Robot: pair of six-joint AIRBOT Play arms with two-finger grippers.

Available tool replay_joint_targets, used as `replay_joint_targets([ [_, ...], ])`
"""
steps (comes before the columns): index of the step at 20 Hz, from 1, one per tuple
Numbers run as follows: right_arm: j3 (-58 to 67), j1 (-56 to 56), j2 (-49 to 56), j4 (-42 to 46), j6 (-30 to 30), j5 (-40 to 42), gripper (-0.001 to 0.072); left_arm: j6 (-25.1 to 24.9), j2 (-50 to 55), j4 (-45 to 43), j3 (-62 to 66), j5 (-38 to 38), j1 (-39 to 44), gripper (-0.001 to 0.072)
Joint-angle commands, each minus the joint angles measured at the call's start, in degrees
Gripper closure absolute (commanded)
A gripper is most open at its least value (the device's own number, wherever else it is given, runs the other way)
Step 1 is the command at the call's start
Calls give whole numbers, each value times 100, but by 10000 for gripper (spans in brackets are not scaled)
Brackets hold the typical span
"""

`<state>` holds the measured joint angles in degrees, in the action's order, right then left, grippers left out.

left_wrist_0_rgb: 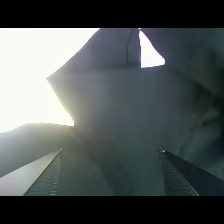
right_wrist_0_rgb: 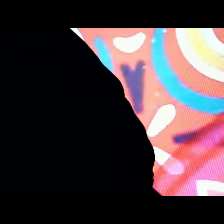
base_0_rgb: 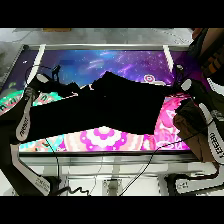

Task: Fold the clothes and pants, and hang the long-sleeved shirts on hangers.

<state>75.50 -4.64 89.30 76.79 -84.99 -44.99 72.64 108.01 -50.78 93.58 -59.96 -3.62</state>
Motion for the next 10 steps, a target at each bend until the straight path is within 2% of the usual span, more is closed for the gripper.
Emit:
replay_joint_targets([
  [1, 2, 0, 4, -2, 0, -20, 694, -4, 44, -15, 4, -393, 7, 9],
  [3, 2, 0, 2, -2, 0, -46, 694, -2, 118, -13, 4, -328, 173, 67],
  [4, 2, 0, 2, -2, 0, -52, 694, -4, 155, 20, 4, -308, 271, 131],
  [5, 2, 0, 4, -2, 0, -52, 694, -4, 170, 42, 4, -254, 361, 209],
  [7, 2, 0, 2, -2, 0, -52, 694, -4, 162, 44, 7, 57, 483, 455],
  [9, 2, 0, 2, 0, 0, -61, 694, -2, 144, 44, 48, 304, 494, 593],
  [10, 2, 0, 2, 2, 0, -63, 694, -2, 129, 44, 81, 348, 450, 688],
])
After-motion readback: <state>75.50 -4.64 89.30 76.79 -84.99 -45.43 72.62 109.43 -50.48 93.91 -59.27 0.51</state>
